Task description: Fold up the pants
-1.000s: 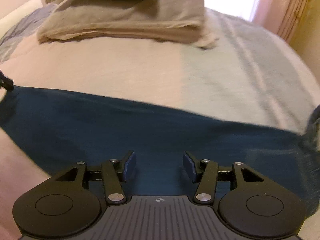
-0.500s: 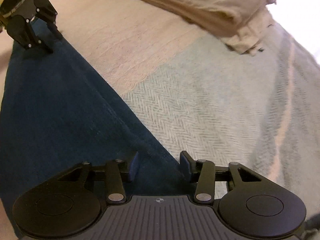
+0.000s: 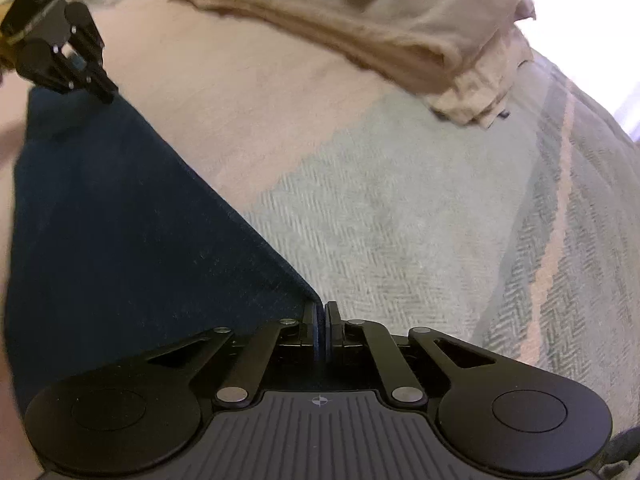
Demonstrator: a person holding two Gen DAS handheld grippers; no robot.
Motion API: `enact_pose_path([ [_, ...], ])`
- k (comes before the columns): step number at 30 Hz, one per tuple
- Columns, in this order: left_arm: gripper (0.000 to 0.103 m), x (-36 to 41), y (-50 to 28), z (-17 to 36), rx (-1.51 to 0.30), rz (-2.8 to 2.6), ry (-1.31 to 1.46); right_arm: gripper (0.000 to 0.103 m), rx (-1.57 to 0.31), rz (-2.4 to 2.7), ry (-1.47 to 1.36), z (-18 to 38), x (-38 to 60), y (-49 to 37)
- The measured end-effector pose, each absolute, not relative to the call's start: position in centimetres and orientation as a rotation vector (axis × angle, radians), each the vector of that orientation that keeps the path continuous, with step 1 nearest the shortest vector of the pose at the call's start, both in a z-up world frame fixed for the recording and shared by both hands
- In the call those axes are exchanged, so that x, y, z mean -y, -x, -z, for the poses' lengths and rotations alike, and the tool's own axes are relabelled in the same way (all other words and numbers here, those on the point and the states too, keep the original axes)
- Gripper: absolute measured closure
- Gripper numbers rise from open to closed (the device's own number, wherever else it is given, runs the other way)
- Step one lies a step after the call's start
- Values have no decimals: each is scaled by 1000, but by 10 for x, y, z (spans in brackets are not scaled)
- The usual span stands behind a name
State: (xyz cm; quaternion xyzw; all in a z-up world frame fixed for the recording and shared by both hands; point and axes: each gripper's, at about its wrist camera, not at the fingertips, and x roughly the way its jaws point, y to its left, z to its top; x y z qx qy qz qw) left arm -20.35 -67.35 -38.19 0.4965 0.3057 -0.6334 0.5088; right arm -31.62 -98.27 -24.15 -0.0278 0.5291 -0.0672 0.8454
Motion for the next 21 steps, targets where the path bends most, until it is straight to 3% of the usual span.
enact_pose_path([
  [3,88,676,202,384,-741,1502,-1191,87,-1140,199,64,259,977,318],
  [4,80,674,200,381,-737,1487,-1181,74,-1126,245,68,257,976,321],
  [5,78,671,196,378,-735,1461,-1179,67,-1119,294,67,253,975,326],
  [13,81,643,224,329,-732,1455,-1088,65,-1018,516,-175,200,943,403],
  [17,80,636,286,326,-727,1597,-1084,64,-1081,543,-295,220,918,443],
  [21,80,622,363,323,-532,1777,-1184,64,-1020,660,-335,208,903,466],
])
